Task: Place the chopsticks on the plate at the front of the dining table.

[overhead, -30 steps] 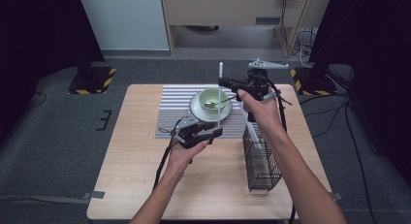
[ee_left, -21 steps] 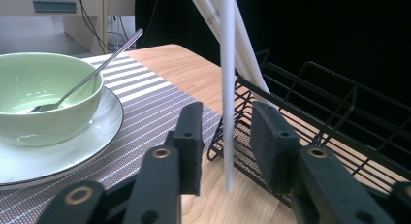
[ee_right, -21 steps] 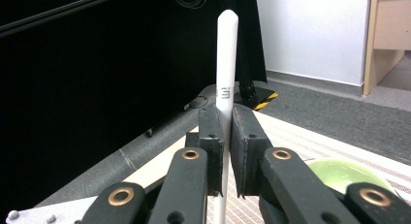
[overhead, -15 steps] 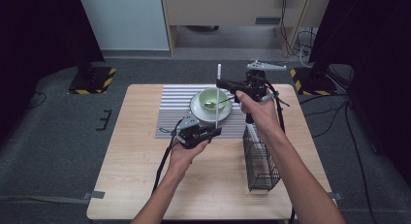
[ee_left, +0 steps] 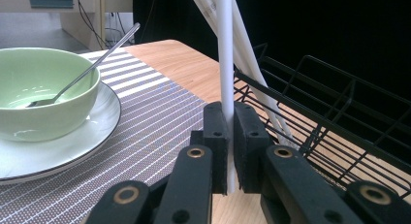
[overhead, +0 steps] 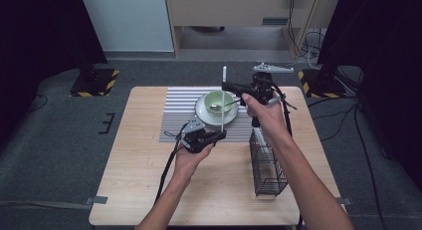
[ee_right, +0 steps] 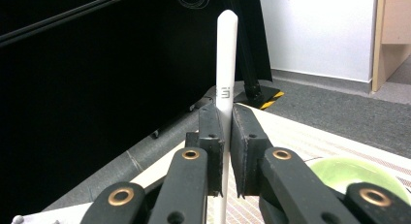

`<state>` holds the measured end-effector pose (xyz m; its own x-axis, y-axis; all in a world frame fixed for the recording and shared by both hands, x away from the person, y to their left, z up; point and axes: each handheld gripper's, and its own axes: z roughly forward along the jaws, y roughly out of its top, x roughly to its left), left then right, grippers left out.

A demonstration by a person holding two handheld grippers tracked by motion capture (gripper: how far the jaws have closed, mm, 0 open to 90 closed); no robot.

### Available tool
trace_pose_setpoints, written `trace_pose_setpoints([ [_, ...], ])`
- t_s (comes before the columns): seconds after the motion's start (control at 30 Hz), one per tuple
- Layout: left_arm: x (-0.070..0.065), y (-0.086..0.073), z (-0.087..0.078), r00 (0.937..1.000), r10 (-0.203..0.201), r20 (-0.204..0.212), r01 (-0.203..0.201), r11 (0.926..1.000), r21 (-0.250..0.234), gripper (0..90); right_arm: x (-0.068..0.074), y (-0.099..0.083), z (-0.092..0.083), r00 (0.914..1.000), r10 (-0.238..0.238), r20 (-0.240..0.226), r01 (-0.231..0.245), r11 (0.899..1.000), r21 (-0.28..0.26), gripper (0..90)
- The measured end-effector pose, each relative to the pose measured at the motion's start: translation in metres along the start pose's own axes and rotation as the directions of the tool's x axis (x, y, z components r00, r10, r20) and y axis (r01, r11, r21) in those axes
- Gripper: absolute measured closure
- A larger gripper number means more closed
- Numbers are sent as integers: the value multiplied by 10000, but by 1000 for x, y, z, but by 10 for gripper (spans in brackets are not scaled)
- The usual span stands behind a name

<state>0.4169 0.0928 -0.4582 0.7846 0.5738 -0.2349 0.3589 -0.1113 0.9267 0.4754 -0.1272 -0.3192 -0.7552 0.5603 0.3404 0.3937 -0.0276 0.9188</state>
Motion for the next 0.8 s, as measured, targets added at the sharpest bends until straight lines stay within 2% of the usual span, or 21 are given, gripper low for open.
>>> trace_pose_setpoints([
  [0.43,2,-1,-2,9999,-43,-114,43,10000,19,843,1,0,2,10000,2,-68,-2,10000,27,844],
  [0.53,2,-2,-1,9999,-11,-103,13,9998,219,834,1,0,3,9998,102,-166,-102,9999,8,844],
  [0.8,-1,-3,0,9999,93,-104,-90,9993,352,837,2,-1,5,9999,0,-168,2,9999,139,844],
])
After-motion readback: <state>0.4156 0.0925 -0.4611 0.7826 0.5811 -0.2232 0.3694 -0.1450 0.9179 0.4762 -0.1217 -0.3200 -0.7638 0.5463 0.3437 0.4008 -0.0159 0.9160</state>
